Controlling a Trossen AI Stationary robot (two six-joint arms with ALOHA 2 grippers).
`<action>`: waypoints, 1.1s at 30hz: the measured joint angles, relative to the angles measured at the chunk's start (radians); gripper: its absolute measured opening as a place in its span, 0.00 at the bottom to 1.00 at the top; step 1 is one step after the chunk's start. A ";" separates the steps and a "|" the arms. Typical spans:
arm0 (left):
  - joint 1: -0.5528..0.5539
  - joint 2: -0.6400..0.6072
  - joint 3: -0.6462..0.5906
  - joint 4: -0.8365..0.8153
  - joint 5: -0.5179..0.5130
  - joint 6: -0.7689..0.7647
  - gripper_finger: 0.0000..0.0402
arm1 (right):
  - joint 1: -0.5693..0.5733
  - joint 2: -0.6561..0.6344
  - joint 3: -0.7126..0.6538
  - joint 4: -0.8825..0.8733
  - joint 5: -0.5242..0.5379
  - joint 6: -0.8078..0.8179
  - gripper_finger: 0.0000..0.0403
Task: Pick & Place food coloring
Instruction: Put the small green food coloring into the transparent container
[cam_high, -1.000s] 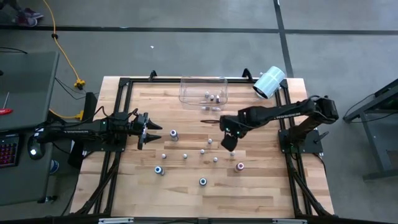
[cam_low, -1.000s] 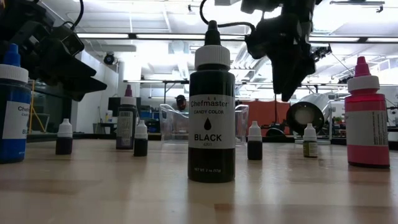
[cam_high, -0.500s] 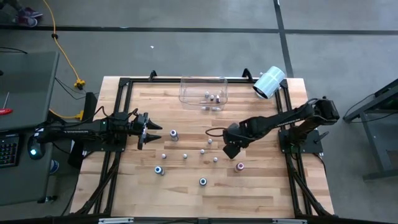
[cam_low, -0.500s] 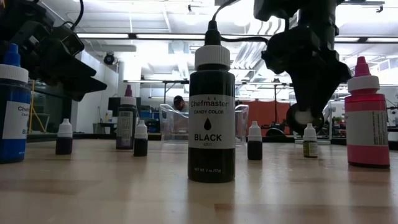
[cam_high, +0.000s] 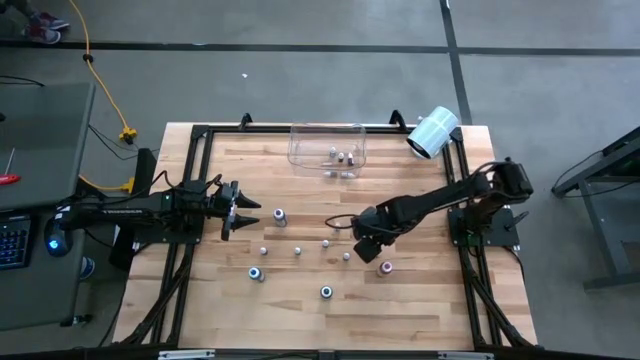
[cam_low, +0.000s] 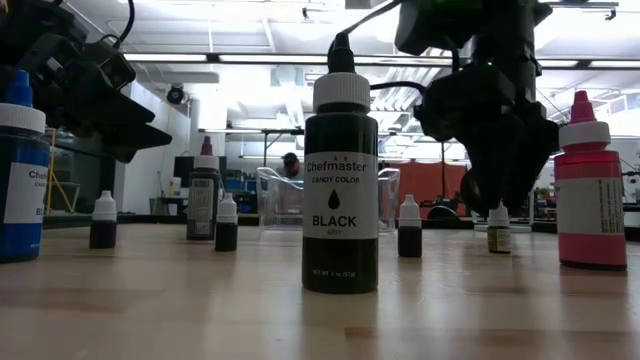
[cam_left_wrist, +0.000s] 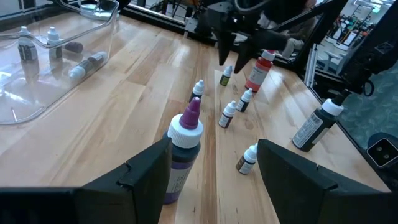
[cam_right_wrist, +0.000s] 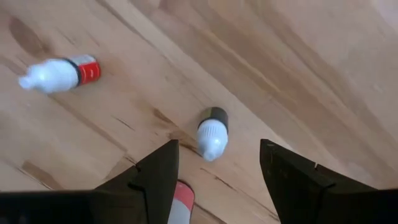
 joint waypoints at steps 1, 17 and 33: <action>0.000 0.000 0.000 0.000 0.000 0.000 0.58 | 0.001 0.004 0.000 -0.001 0.002 -0.001 0.53; 0.000 0.000 0.000 0.000 0.000 0.000 0.58 | 0.001 0.027 0.000 0.028 0.005 -0.024 0.39; 0.000 0.000 0.000 0.000 0.000 0.000 0.58 | 0.001 0.026 0.001 0.028 -0.001 -0.071 0.13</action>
